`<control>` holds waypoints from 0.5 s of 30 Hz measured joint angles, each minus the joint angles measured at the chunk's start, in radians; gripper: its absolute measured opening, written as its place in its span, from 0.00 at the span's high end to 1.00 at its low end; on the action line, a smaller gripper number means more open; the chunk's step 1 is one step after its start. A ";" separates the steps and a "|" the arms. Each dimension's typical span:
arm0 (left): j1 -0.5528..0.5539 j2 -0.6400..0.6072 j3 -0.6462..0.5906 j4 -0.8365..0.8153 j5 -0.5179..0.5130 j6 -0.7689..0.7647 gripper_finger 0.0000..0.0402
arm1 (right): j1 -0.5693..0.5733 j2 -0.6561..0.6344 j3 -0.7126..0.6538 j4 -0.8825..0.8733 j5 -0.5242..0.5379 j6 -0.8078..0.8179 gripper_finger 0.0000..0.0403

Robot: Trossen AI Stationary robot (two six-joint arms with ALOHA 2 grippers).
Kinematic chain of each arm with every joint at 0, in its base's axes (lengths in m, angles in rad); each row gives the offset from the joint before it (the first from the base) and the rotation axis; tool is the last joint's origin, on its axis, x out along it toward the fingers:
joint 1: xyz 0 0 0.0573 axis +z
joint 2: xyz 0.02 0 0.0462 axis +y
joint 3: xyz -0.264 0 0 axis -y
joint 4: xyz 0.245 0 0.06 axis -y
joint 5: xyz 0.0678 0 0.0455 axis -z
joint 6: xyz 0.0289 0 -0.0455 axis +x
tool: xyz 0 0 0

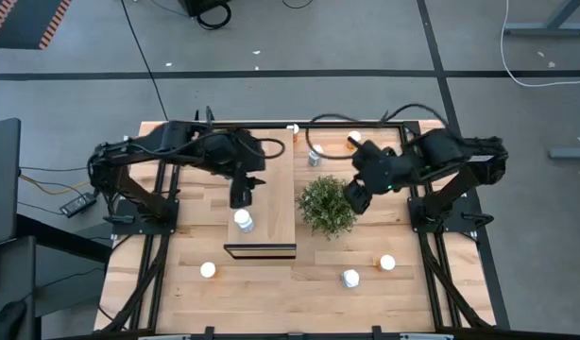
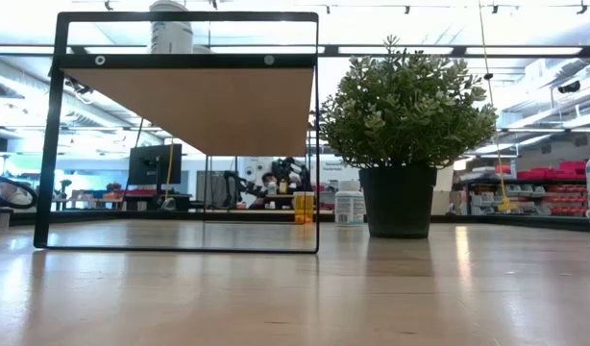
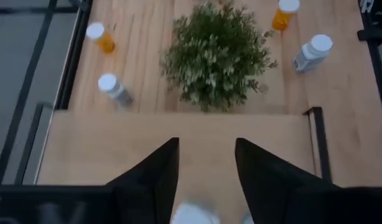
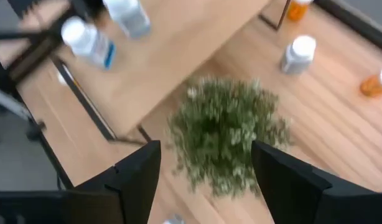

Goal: Pick and place medicine bottles onto shelf by color
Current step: Put the bottom left orange pill bottle on the shelf

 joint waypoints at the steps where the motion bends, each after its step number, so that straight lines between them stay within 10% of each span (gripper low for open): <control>1: 0.000 -0.016 0.000 -0.024 0.000 -0.029 0.61 | 0.000 0.000 -0.009 0.001 -0.010 -0.007 0.36; 15: -0.170 -0.139 0.001 -0.318 0.095 -0.446 0.66 | 0.012 -0.003 -0.007 0.016 0.044 -0.035 0.36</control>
